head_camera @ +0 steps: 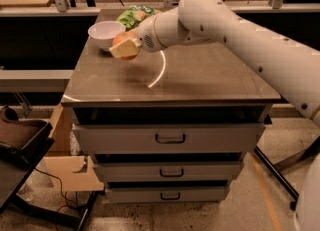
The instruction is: Move orange near white bowl
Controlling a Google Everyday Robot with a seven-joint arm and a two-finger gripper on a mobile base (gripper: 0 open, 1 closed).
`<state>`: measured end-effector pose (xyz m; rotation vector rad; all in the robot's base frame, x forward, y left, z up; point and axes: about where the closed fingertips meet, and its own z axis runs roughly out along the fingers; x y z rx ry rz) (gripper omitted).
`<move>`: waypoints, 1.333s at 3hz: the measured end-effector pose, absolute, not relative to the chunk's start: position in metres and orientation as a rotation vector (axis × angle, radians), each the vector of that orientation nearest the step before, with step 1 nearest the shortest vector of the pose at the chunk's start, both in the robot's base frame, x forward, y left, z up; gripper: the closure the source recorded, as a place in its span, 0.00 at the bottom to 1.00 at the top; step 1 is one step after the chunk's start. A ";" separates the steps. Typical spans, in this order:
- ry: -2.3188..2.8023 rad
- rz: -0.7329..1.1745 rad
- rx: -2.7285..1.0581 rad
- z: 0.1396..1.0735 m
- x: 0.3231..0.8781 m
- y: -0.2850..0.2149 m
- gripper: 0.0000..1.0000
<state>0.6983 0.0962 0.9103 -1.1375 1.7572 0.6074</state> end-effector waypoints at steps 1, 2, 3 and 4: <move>1.724 0.673 -1.186 0.900 0.678 0.137 1.00; 1.687 0.719 -1.245 0.893 0.660 0.173 1.00; 1.659 0.713 -1.286 0.880 0.656 0.197 1.00; 1.619 0.682 -1.301 0.871 0.665 0.213 1.00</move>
Offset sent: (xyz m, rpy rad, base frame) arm -0.0621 0.1182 -0.0266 0.0322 0.0078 0.2212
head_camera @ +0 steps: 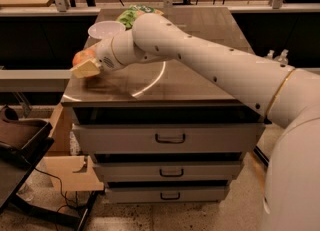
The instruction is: Move orange near white bowl
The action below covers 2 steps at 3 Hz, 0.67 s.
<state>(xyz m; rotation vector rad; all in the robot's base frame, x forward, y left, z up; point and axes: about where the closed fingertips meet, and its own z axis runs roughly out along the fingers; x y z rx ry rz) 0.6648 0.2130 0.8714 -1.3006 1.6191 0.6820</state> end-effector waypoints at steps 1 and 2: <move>1.593 0.663 -1.332 0.863 0.669 0.227 1.00; 1.594 0.668 -1.332 0.863 0.668 0.228 0.82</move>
Offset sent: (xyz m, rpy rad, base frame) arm 0.0038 0.0113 -0.0066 -0.0105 -0.0224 0.0153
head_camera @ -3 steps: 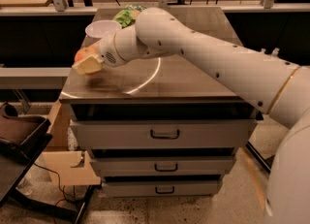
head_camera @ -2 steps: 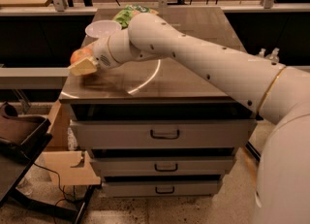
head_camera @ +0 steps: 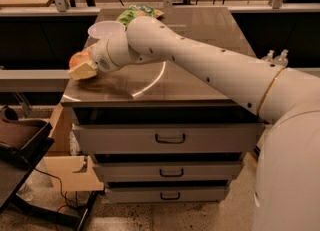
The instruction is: Move orange near white bowl
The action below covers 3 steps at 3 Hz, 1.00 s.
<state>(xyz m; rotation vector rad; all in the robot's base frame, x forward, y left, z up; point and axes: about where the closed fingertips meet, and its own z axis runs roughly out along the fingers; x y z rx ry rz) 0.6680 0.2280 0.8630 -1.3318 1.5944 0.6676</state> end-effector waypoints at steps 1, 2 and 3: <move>1.593 0.670 -1.335 0.862 0.667 0.230 0.59; 1.593 0.673 -1.338 0.861 0.666 0.232 0.35; 1.592 0.676 -1.341 0.861 0.665 0.234 0.12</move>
Offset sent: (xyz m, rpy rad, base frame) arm -0.0009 0.0020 -0.0008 -0.0003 0.0011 0.0034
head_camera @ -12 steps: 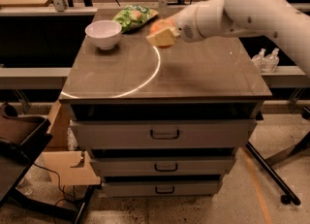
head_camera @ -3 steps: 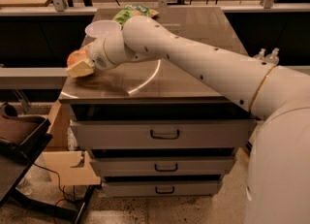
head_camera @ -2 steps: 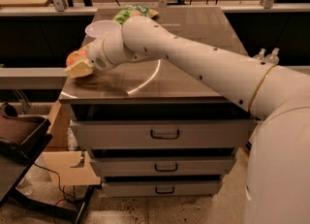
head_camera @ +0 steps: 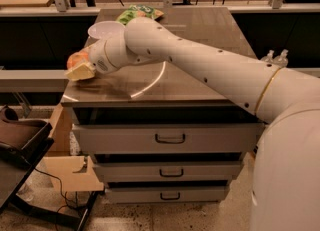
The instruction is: Move orange near white bowl
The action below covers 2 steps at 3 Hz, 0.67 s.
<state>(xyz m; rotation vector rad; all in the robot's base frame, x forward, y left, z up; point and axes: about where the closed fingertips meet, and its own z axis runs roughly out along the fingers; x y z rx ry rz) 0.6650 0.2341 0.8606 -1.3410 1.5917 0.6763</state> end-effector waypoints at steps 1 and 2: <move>1.591 0.679 -1.344 0.860 0.664 0.236 0.00; 1.591 0.679 -1.344 0.860 0.664 0.236 0.00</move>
Offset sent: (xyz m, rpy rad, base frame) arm -0.0009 0.0017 -0.0007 -0.0002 0.0011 0.0030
